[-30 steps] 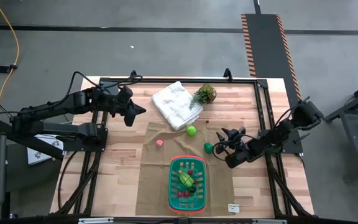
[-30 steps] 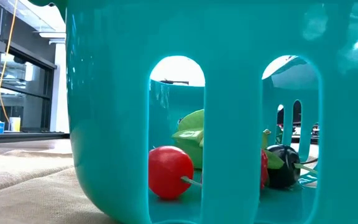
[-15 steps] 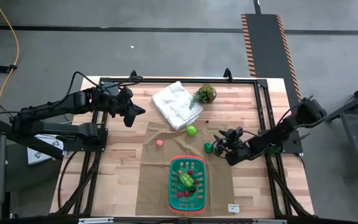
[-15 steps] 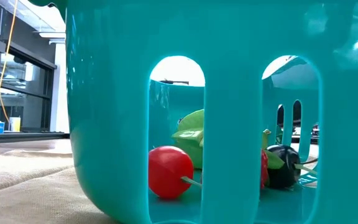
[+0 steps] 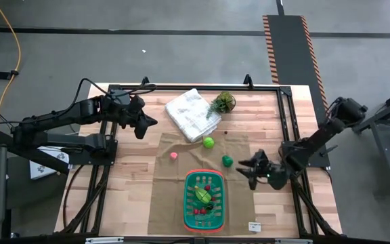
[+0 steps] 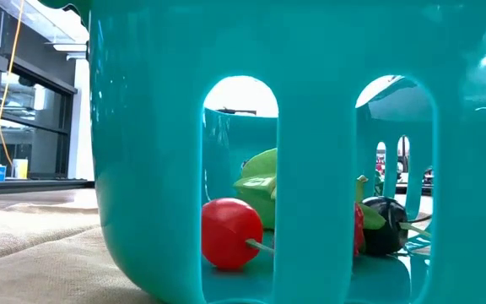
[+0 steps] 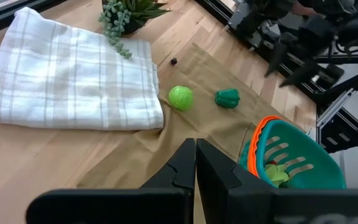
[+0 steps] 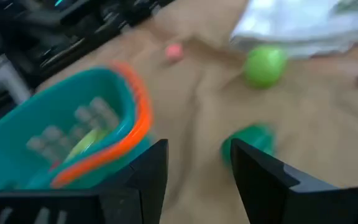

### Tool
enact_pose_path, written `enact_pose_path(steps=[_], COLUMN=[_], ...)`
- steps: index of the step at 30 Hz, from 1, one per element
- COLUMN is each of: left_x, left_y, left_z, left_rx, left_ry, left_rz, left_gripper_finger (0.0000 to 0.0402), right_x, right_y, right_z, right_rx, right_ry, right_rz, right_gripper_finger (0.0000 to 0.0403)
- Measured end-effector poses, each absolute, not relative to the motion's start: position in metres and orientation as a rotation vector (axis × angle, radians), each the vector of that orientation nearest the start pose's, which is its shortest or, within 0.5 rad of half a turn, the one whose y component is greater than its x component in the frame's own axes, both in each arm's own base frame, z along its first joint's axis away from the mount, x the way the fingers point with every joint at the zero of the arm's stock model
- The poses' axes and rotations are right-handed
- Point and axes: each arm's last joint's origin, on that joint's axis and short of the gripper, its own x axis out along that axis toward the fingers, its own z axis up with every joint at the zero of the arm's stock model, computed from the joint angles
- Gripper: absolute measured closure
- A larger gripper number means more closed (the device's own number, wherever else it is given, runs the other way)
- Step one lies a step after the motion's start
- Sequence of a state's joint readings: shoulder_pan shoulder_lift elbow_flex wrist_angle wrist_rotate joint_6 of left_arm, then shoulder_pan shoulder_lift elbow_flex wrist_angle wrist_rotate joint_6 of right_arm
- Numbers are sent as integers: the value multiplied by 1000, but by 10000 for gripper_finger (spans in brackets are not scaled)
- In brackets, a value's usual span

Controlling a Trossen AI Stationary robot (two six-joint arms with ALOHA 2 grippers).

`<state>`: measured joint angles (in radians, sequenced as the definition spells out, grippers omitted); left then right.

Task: Pick and placing Produce into tupperware
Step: Put the blueberry into the blue bin

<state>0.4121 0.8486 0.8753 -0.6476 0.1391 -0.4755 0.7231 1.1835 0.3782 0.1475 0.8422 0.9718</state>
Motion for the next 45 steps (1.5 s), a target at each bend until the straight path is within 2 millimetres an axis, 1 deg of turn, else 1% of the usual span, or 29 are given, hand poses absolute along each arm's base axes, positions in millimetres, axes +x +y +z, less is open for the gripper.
enact_pose_path(steps=[5,10,14,19,24,27,32,35,38,42,45], left_x=[155,155,155,155,155,155,155,155,155,155,155], left_y=[63,63,63,62,61,60,60,60,60,59,58], left_z=[312,312,312,312,312,312,312,312,312,311,311], left_rx=[-630,-641,-662,-671,-645,-623,-593,-580,-581,-593,-595], left_ry=[528,526,526,535,546,554,562,563,565,571,572], left_rz=[403,406,396,360,331,297,271,267,264,232,226], left_gripper_finger=[399,399,399,399,399,399,399,399,399,399,399], right_x=[158,162,174,189,192,196,213,220,221,216,216], right_y=[128,132,144,158,174,184,199,198,194,189,189], right_z=[155,142,134,124,116,114,114,109,102,103,108], right_rx=[489,445,419,405,428,455,449,419,452,485,486], right_ry=[394,433,452,482,490,468,479,488,467,419,420], right_rz=[-268,-292,-348,-514,-669,-710,-731,-795,-863,-916,-912], right_gripper_finger=[237,237,237,237,237,237,237,237,237,237,237])
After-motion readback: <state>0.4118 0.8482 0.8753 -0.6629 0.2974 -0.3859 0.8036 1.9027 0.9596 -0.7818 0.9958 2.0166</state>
